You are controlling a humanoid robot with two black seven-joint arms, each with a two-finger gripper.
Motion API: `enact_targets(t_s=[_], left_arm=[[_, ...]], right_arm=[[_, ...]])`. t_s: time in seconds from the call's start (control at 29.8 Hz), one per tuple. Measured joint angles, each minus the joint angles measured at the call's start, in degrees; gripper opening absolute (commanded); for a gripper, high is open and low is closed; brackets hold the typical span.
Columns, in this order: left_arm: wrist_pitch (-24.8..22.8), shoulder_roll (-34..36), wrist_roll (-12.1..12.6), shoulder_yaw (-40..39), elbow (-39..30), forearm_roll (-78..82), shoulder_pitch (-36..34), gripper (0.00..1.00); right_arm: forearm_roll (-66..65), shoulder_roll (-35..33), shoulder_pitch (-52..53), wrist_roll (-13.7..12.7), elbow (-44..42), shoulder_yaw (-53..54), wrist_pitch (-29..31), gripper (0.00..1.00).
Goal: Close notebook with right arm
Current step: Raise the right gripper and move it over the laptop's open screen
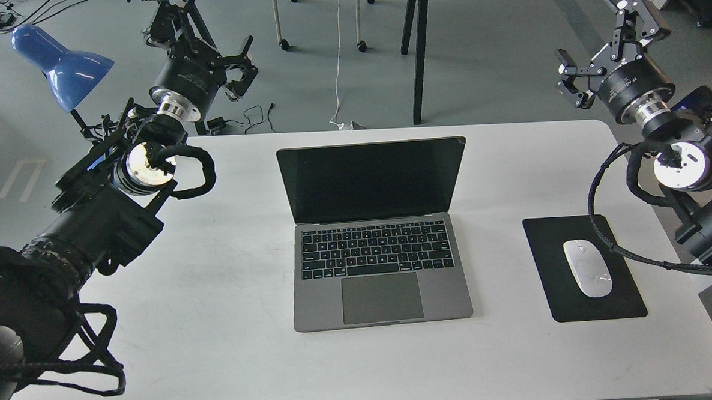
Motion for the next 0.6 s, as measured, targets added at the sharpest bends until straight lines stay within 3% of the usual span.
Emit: enact_targets(t_s=[0.2, 0.6], left_arm=[[0.00, 0.06, 0.03, 0.19, 0.00, 0.00, 0.00, 1.00], [0.00, -0.01, 0.04, 0.24, 0.00, 0.00, 0.00, 1.00]], right_arm=[[-0.07, 0.64, 5.02, 0.01, -0.10, -10.70, -0.26, 1.00], [-1.26, 9.41, 6.67, 0.64, -0.17, -14.19, -1.61, 1.00]])
